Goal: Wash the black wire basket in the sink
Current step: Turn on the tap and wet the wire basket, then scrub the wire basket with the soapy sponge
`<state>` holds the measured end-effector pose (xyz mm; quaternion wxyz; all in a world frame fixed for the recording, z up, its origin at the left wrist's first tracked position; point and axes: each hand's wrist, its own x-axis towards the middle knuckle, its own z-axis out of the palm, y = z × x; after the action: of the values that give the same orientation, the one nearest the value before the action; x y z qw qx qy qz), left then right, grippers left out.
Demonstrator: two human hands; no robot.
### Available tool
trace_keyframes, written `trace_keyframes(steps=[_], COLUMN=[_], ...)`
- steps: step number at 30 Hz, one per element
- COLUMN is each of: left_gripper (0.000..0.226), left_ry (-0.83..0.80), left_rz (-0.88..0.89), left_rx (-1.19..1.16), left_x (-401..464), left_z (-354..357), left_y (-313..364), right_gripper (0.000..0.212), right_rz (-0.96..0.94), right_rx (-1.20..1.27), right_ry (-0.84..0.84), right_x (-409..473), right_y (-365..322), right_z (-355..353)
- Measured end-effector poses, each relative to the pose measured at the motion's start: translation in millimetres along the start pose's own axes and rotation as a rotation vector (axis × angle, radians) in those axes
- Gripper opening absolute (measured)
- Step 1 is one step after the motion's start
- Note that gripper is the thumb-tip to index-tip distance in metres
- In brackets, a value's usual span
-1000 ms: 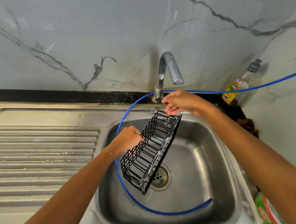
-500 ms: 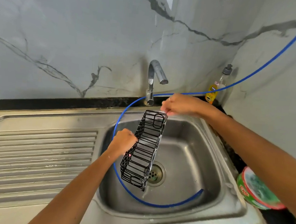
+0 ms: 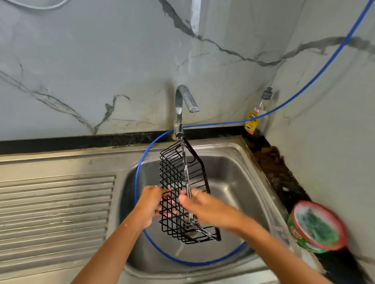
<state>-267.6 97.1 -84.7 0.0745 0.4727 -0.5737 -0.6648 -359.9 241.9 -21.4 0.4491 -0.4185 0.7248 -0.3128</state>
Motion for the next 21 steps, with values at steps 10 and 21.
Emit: trace_keyframes(steps=[10,21], left_gripper=[0.061,0.044], left_ry=[-0.314,-0.069], left_rz=[-0.153,-0.176], left_rx=[-0.296,-0.318], left_x=[-40.0,-36.1], left_z=[12.7,49.5], left_y=[9.1,3.7], right_gripper=[0.031,0.051], right_rz=[-0.147,-0.132], right_rx=[-0.149,-0.363], right_ry=[0.205,0.192], right_x=[-13.2,-37.2], right_y=[15.9,31.3], right_z=[16.9,-9.9])
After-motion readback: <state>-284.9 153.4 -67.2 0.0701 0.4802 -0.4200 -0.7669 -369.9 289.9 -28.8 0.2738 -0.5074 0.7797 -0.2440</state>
